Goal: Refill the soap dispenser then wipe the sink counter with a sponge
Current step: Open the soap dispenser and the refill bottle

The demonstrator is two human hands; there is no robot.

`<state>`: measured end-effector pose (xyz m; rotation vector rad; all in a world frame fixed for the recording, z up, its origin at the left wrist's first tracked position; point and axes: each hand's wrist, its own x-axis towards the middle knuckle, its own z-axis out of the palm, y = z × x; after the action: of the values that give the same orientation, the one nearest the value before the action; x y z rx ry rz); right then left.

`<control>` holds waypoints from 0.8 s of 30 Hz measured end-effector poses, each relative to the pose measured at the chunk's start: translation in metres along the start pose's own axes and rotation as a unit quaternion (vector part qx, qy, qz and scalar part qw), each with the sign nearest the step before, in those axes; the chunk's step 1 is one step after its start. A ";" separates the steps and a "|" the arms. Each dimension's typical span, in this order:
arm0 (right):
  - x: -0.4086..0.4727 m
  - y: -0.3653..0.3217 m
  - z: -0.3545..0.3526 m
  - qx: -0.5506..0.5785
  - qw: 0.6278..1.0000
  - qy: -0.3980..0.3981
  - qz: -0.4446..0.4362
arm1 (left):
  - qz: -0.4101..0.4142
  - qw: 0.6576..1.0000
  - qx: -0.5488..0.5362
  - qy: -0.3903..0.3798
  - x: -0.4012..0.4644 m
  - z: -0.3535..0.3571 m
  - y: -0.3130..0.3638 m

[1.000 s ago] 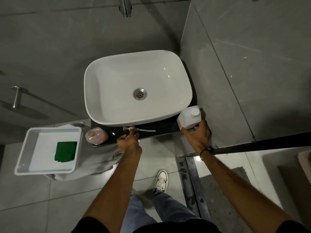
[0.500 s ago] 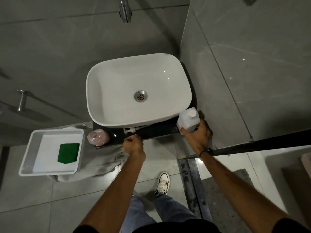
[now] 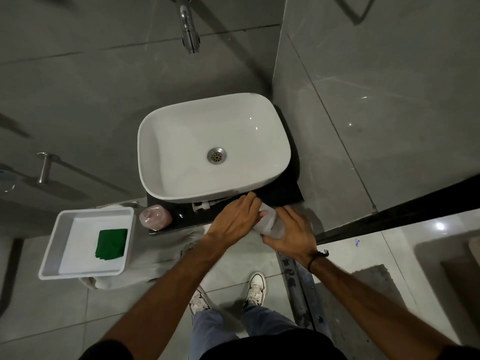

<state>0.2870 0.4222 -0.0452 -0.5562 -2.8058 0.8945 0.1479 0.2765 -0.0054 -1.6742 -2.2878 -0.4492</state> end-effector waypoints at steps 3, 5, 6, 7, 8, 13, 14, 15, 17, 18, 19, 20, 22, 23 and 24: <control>-0.005 -0.005 0.004 -0.025 0.999 0.006 -0.021 | -0.068 0.997 0.042 0.008 -0.002 0.001 0.003; -0.007 -0.007 0.007 -0.024 1.000 -0.007 -0.016 | -0.123 0.991 0.054 -0.023 -0.003 0.001 0.008; -0.008 -0.007 0.008 -0.027 0.999 -0.009 -0.016 | -0.153 0.986 0.058 -0.041 -0.003 0.000 0.011; -0.010 -0.008 0.010 -0.031 0.999 -0.011 -0.017 | -0.187 0.979 0.055 -0.057 -0.003 -0.001 0.015; -0.012 -0.008 0.012 -0.036 0.999 -0.014 -0.015 | -0.223 0.971 0.047 -0.076 -0.004 -0.002 0.019; -0.018 -0.003 0.018 -0.063 0.998 -0.024 0.017 | -0.391 0.907 -0.001 -0.154 -0.011 -0.009 0.027; -0.018 -0.001 0.018 -0.060 0.998 -0.024 0.027 | -0.412 0.899 -0.018 -0.148 -0.013 -0.011 0.026; -0.018 0.001 0.019 -0.056 0.998 -0.025 0.033 | -0.416 0.898 -0.043 -0.137 -0.016 -0.013 0.024; -0.017 0.004 0.020 -0.052 0.997 -0.034 0.036 | -0.367 0.916 -0.120 -0.106 -0.022 -0.015 0.021; -0.016 0.006 0.021 -0.053 0.997 -0.041 0.036 | -0.336 0.924 -0.152 -0.103 -0.024 -0.014 0.020; -0.015 0.007 0.021 -0.056 0.997 -0.046 0.037 | -0.313 0.929 -0.159 -0.114 -0.025 -0.015 0.020; -0.015 0.008 0.022 -0.058 0.996 -0.050 0.037 | -0.307 0.932 -0.140 -0.129 -0.026 -0.015 0.019; -0.017 0.010 0.023 -0.050 0.997 -0.047 0.040 | -0.337 0.926 -0.083 -0.150 -0.027 -0.017 0.017; -0.017 0.011 0.022 -0.046 0.997 -0.045 0.042 | -0.344 0.924 -0.074 -0.151 -0.027 -0.018 0.016; -0.017 0.011 0.022 -0.048 0.997 -0.044 0.043 | -0.338 0.926 -0.089 -0.144 -0.029 -0.018 0.016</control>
<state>0.3009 0.4121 -0.0693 -0.6708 -2.9361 0.8224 0.1725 0.2488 0.0007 -1.0092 -3.1152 -0.5893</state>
